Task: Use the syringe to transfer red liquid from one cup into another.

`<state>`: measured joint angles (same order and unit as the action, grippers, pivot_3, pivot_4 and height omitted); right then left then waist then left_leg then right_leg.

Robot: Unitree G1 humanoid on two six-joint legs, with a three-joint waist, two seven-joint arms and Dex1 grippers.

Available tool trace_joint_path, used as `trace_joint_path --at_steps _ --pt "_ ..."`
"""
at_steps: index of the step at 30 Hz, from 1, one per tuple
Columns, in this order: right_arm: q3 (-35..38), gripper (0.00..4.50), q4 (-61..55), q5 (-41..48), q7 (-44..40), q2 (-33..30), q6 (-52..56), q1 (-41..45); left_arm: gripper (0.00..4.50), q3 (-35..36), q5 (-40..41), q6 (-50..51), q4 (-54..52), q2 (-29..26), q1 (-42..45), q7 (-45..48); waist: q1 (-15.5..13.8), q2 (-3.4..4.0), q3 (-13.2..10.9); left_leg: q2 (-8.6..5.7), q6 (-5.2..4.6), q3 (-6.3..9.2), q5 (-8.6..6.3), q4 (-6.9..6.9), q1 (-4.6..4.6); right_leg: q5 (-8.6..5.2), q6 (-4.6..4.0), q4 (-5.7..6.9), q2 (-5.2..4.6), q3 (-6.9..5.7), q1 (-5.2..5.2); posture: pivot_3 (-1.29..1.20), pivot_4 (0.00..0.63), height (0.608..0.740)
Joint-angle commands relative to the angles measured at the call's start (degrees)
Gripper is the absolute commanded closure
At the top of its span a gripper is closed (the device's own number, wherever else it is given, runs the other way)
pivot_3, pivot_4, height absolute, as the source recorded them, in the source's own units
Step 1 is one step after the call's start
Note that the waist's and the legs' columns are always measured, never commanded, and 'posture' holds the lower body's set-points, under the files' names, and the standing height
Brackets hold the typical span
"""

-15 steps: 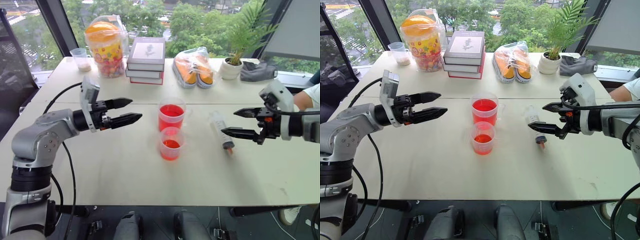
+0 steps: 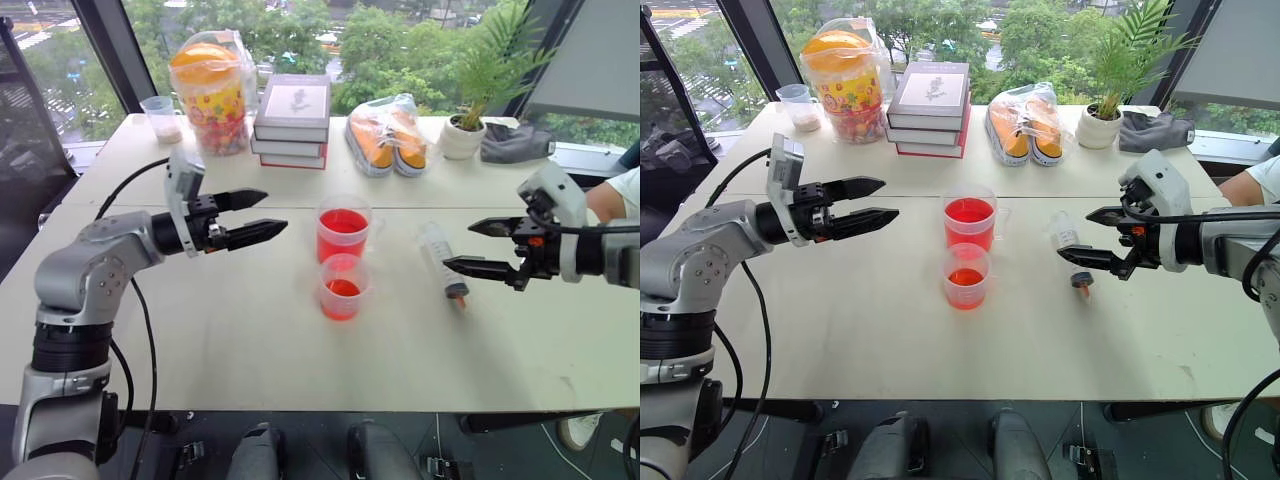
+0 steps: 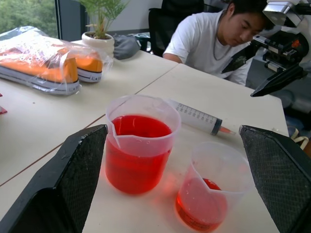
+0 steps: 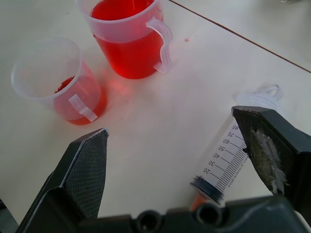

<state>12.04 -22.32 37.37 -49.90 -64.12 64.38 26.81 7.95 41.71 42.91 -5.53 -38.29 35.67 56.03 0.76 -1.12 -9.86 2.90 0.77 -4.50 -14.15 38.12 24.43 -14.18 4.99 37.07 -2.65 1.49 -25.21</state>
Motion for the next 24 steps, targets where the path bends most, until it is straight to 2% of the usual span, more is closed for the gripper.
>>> trace_joint_path --at_steps 1,5,10,17,21,24 --pt "1.6 0.04 -1.3 -0.4 0.8 -0.4 -1.5 -0.5 0.0 0.3 -0.4 -1.6 -0.4 -0.6 1.6 0.9 0.0 0.0 0.0 0.0 0.0 0.0 0.0 0.0 0.0 0.0 0.0 0.0 0.0 0.0 0.0 0.0 0.15 0.74" --pt "0.6 0.04 -0.9 -0.9 1.7 -0.2 -2.1 -0.9 0.0 -0.3 -0.8 -2.1 0.0 -0.7 2.1 1.6 0.0 0.0 0.0 0.0 0.0 0.01 0.0 0.0 0.0 0.0 0.0 0.0 0.0 0.0 0.0 0.0 0.15 0.74" --pt "-4.0 0.04 1.8 -4.0 2.3 -0.3 -3.9 1.5 0.0 -1.1 -1.6 -2.7 1.0 -0.1 3.4 2.6 0.0 0.0 0.0 0.0 0.0 -0.01 0.0 0.02 0.0 0.0 0.0 0.0 0.0 0.0 0.01 0.0 0.15 0.74" --pt "-15.6 0.04 12.5 -6.4 2.4 2.2 5.0 14.0 0.0 -2.6 -3.3 -4.8 2.2 0.9 4.9 3.5 0.3 0.0 0.0 0.0 0.0 -0.02 0.0 0.05 0.0 0.0 -0.02 0.01 0.01 0.02 -0.01 0.0 0.15 0.74" --pt "-21.3 0.04 27.1 -10.1 6.5 9.7 13.7 24.7 0.0 -2.3 -3.5 -5.2 2.2 1.3 4.7 3.6 0.4 0.0 0.0 0.02 0.0 -0.03 0.0 0.02 0.0 0.0 -0.01 0.04 0.03 0.03 -0.04 0.0 0.15 0.74" --pt "-23.8 0.04 37.5 -13.5 8.4 13.9 14.6 29.7 0.0 -2.4 -4.0 -5.6 2.0 1.8 4.5 3.3 0.2 0.0 0.0 0.01 0.0 -0.04 0.0 0.03 0.02 0.01 -0.02 0.04 0.02 0.03 -0.05 0.0 0.15 0.74"
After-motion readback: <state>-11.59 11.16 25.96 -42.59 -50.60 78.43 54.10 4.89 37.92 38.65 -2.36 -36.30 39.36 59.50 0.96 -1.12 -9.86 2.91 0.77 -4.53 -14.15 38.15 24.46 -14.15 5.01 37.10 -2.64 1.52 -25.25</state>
